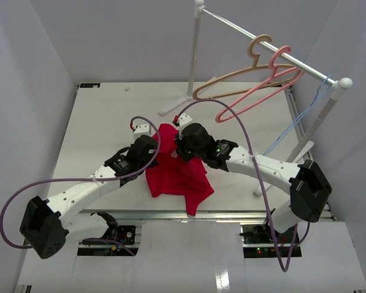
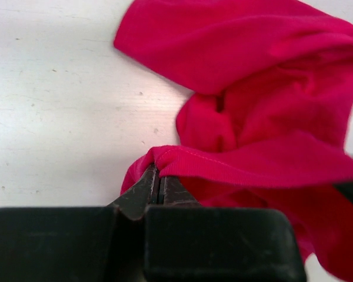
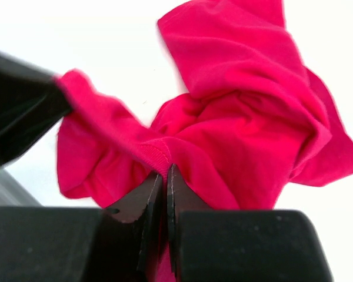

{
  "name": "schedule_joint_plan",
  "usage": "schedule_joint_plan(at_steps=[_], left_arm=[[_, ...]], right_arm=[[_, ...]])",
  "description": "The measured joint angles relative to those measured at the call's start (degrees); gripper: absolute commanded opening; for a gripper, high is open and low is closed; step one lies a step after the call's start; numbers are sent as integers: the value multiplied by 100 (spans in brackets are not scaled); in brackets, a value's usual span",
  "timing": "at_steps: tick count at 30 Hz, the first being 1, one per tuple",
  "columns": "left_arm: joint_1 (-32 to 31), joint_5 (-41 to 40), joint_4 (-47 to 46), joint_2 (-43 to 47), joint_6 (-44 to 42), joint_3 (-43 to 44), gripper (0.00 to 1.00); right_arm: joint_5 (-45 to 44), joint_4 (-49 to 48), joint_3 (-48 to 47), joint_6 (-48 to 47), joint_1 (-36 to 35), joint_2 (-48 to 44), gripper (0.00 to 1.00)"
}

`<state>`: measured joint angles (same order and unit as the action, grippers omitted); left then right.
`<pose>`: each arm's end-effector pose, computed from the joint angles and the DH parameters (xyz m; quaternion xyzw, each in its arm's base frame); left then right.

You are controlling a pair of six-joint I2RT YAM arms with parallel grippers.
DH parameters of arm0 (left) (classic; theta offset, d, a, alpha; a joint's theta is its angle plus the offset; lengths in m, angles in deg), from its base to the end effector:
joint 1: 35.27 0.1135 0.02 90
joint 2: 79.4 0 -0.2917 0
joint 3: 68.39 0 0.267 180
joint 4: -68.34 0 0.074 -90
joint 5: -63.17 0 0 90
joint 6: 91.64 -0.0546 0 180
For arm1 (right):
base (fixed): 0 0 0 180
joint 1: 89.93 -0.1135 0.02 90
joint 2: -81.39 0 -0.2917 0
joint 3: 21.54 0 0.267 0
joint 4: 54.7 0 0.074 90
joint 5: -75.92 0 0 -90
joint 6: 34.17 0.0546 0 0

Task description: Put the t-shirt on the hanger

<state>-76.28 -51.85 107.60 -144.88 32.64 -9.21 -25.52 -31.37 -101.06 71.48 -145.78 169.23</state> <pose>0.2044 -0.1471 0.2614 -0.0287 0.9070 -0.0667 0.4148 0.2233 0.3098 0.2994 -0.2529 0.8326 0.2128 0.4445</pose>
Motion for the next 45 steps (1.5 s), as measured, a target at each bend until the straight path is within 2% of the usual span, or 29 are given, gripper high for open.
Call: schedule_joint_plan(at_steps=[2, 3, 5, 12, 21, 29, 32, 39, 45], left_arm=[[-206, -6, 67, 170, 12, -4, 0], [-299, -18, 84, 242, 22, -8, 0], [-435, -56, 102, 344, 47, -16, 0], [-563, -383, 95, 259, 170, -171, 0], [-599, -607, -213, 127, 152, -654, 0], [-607, -582, -576, 124, 57, -878, 0], [-617, -565, -617, 148, 42, -911, 0], [-693, -563, -703, 268, 2, -922, 0], [-722, -565, -710, 287, -22, -922, 0]], right_arm=[[-139, 125, -162, -1, 2, 114, 24], [-199, 174, -237, -1, 2, 173, 35], [-315, 232, -301, -8, 2, 228, 48], [-980, 735, -303, 211, -89, 29, 69], [-2171, 1960, -318, 1072, -394, -1191, 75], [-2616, 2725, -580, 1420, -461, -1967, 76], [-2719, 3064, -1039, 1411, -508, -1913, 76], [-3366, 3893, -3037, 1393, -569, -1247, 76], [-4160, 4548, -3527, 1547, -577, -1280, 77]])
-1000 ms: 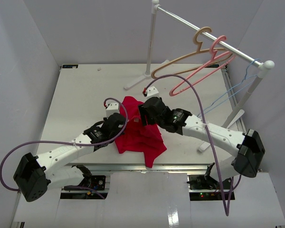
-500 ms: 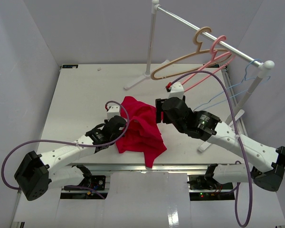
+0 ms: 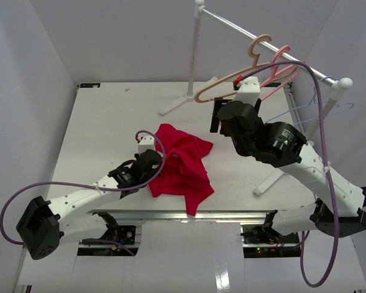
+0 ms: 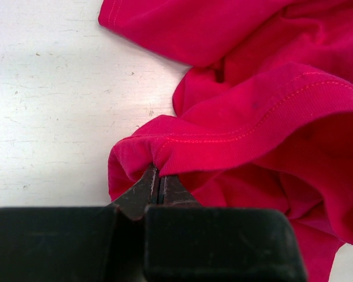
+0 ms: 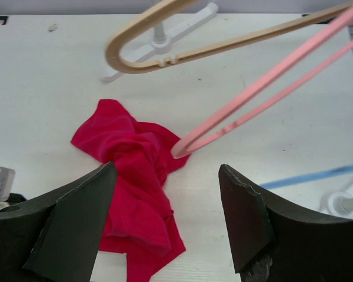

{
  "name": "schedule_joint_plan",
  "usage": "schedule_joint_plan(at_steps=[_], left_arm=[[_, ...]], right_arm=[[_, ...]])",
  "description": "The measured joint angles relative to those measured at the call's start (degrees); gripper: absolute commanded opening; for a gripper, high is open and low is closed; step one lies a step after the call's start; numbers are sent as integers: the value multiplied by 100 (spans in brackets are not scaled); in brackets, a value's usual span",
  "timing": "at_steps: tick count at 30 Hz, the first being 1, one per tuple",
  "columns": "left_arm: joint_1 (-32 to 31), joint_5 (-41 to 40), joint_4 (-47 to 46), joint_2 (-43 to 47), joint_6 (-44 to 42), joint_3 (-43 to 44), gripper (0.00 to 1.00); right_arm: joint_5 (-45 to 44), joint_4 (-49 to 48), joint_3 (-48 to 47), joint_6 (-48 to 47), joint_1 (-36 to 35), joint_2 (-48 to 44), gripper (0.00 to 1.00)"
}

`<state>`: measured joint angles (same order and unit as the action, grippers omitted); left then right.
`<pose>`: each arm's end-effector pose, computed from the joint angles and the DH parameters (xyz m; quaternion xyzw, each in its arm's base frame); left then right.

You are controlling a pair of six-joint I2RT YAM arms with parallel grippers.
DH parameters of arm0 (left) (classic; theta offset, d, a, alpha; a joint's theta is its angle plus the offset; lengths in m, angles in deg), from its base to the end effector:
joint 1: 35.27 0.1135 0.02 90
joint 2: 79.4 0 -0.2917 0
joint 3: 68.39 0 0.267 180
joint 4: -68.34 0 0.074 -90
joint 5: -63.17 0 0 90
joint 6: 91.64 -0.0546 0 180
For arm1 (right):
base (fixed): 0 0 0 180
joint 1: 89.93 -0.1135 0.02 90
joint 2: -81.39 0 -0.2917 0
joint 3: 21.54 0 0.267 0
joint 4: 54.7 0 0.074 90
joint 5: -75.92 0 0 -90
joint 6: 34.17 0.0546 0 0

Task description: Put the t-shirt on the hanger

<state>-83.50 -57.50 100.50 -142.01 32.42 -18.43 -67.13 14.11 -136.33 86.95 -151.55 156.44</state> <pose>0.1754 -0.1546 0.2288 0.0090 0.8961 -0.0599 0.4397 0.1541 0.1934 0.5141 0.0156 0.8036 0.0627 0.5916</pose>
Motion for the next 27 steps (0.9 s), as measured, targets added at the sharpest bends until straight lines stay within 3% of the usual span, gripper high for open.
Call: schedule_joint_plan(at_steps=[8, 13, 20, 27], left_arm=[[-14, -2, -2, 15, -17, 0, 0], [-33, 0, 0, 17, -18, 0, 0], [-35, 0, 0, 19, -24, 0, 0], [-63, 2, 0, 20, -30, 0, 0]], right_arm=[[-977, 643, 559, 618, 50, -919, 77], [-1278, 805, 1034, 1005, 488, -1418, 78], [-1427, 860, 1235, 1332, 1174, -1263, 78], [-1613, 812, 1593, 1824, 1401, -1174, 78]])
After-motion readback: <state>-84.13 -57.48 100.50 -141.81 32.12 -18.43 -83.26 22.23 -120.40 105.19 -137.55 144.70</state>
